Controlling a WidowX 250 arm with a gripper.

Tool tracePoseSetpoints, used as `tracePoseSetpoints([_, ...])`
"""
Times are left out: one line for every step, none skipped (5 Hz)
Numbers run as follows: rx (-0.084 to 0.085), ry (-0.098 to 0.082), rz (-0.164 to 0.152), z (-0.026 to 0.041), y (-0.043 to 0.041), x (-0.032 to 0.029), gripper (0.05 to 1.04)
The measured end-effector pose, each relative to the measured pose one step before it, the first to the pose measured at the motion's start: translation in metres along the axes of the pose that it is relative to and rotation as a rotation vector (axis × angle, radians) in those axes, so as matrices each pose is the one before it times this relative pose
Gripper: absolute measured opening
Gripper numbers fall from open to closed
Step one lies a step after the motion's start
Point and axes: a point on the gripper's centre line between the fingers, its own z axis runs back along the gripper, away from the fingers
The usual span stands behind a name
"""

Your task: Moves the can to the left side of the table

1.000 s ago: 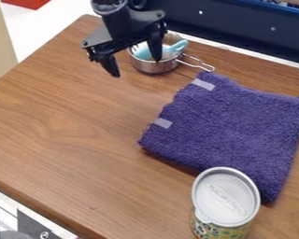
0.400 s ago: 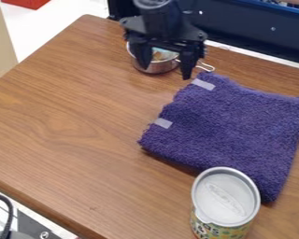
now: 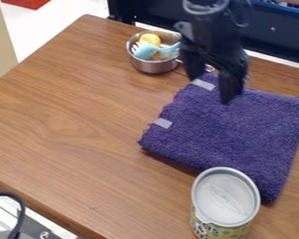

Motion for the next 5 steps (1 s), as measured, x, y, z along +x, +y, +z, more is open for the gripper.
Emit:
tracePoseSetpoints([-0.0696, 0.0017, -0.2426, -0.00541, -0.03520, 0.00103, 1.000])
tracePoseSetpoints([-0.0291, 0.0037, -0.2442, -0.01253, -0.02775, -0.00013, 1.000])
tracePoseSetpoints([-0.0366, 0.0249, -0.0800, -0.01194, -0.01900, 0.00621, 1.000])
tracePoseSetpoints([-0.0051, 0.0185, -0.0145, -0.01147, -0.01372, -0.00493, 1.000])
tracePoseSetpoints([-0.0260, 0.0048, -0.0051, -0.00832, -0.01059, -0.00543, 1.000])
